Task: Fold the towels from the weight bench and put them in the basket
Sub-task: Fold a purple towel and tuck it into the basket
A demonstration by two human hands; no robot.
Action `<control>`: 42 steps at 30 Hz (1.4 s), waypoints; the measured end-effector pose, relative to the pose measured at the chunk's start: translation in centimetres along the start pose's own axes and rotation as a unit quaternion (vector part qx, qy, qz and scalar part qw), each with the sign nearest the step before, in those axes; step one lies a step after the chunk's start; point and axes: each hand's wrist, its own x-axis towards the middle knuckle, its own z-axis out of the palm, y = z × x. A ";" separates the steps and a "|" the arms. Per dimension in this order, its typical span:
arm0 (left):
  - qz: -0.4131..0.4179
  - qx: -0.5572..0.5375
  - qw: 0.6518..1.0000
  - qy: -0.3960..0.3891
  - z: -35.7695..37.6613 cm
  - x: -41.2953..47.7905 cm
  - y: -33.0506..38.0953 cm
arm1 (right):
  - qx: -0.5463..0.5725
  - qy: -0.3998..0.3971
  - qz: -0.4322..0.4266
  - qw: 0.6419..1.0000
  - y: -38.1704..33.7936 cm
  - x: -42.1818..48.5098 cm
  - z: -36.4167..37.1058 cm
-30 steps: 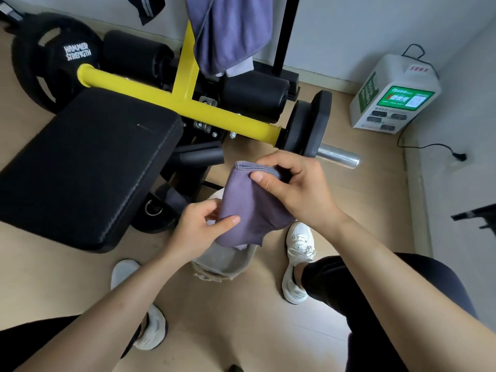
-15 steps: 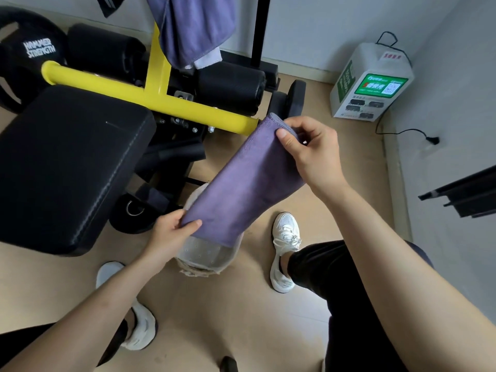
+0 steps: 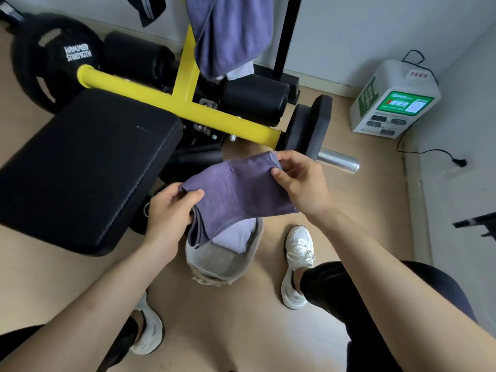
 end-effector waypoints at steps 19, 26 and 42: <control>0.028 -0.030 0.996 -0.077 0.4 -2.5 1.9 | -0.001 -0.126 -0.024 0.992 -3.5 -3.7 6.2; 0.177 0.106 0.976 -0.069 -0.5 -1.8 1.9 | -0.002 -0.104 -0.032 0.994 -2.6 -2.5 5.1; 0.125 0.209 0.958 -0.155 -1.8 0.1 1.5 | 0.058 -0.061 0.002 0.996 -1.9 -0.5 2.0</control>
